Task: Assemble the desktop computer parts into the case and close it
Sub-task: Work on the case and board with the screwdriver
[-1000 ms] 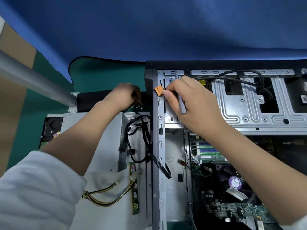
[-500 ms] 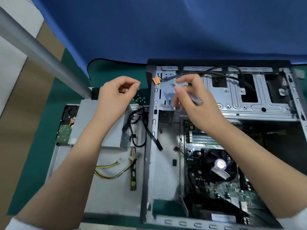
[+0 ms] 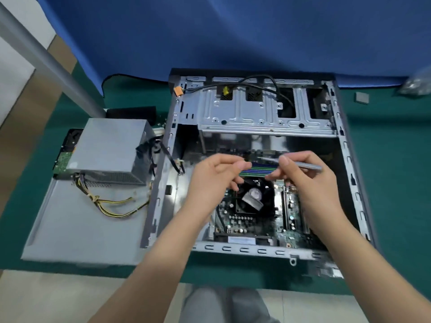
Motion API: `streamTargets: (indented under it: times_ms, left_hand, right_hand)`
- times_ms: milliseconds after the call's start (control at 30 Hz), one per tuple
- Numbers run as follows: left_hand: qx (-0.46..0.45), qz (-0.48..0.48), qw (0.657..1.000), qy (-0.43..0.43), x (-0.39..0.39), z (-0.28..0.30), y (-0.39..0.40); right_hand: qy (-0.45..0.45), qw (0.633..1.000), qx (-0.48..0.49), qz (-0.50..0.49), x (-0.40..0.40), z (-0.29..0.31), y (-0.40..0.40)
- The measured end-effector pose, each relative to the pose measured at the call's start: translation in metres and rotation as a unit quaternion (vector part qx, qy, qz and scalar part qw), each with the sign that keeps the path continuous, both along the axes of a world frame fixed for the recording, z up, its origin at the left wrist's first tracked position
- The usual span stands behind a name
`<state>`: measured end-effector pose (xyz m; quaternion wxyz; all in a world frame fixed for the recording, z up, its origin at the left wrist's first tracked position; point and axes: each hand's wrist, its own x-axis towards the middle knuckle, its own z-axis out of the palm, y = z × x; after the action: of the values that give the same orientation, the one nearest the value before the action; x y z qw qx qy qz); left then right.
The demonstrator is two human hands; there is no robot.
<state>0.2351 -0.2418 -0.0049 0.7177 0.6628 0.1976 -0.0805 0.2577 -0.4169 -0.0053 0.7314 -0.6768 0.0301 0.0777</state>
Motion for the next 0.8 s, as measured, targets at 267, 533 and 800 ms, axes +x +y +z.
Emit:
streamTargets:
  times_ms: [267,533,800]
  left_hand:
    - [-0.127,0.010,0.988,0.082,0.005,-0.015,-0.025]
    - [-0.173,-0.001,0.979,0.113,0.008,-0.016,-0.027]
    - [-0.264,0.037,0.956,0.119,0.009,-0.017,-0.023]
  right_hand:
    - [0.004,1.000,0.009,0.008,-0.008,-0.008,-0.021]
    - [0.014,0.996,0.068,0.062,-0.007,-0.004,-0.014]
    - [0.002,0.994,0.080,0.077,-0.008,-0.003,-0.011]
